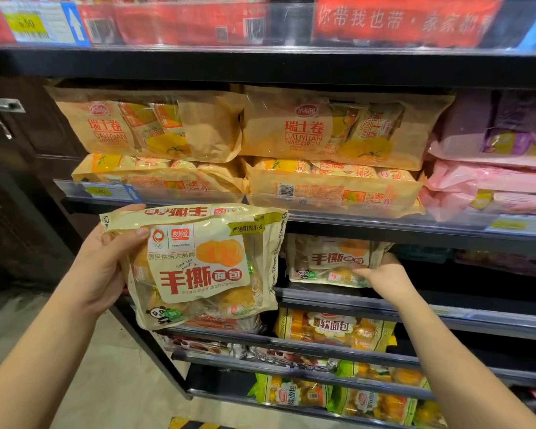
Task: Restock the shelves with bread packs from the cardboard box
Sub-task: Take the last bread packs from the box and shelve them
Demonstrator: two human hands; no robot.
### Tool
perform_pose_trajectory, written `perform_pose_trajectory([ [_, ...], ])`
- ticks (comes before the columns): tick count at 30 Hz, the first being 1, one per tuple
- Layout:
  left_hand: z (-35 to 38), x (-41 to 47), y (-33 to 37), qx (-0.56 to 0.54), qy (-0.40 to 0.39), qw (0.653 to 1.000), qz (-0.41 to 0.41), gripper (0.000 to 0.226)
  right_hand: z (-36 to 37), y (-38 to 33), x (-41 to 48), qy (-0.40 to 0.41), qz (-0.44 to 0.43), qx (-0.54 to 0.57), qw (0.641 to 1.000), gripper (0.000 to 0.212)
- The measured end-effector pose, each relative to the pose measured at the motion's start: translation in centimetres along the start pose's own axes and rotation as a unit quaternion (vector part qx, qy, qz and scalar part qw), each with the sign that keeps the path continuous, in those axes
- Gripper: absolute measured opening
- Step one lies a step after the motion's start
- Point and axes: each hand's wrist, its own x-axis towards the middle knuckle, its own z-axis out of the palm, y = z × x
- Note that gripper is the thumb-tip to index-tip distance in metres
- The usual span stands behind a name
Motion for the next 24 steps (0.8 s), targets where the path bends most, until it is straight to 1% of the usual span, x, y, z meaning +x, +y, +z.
perform_pose_trajectory([
  [4,0.1,-0.2,0.0,0.001,0.0,1.0,-0.006,0.037,1.1,-0.4,-0.1,-0.02,-0.01,-0.031,0.999,0.047],
  [7,0.1,-0.3,0.0,0.001,0.005,1.0,-0.01,0.038,1.5,-0.2,0.2,-0.028,-0.037,-0.042,0.998,0.053],
  [11,0.1,-0.4,0.2,-0.005,0.009,1.0,-0.008,0.036,1.3,-0.2,0.1,-0.049,-0.028,-0.085,0.995,0.054],
  [15,0.4,-0.6,0.4,-0.008,0.002,1.0,-0.007,0.036,1.3,-0.2,0.0,-0.039,-0.024,-0.079,0.996,0.058],
  [20,0.6,-0.7,0.4,-0.021,-0.007,1.0,-0.01,0.037,0.8,0.0,-0.6,-0.028,-0.012,-0.077,0.997,0.075],
  [24,0.9,-0.9,0.1,-0.026,-0.017,0.999,-0.015,0.037,0.4,0.2,-1.3,-0.013,-0.027,-0.078,0.997,0.076],
])
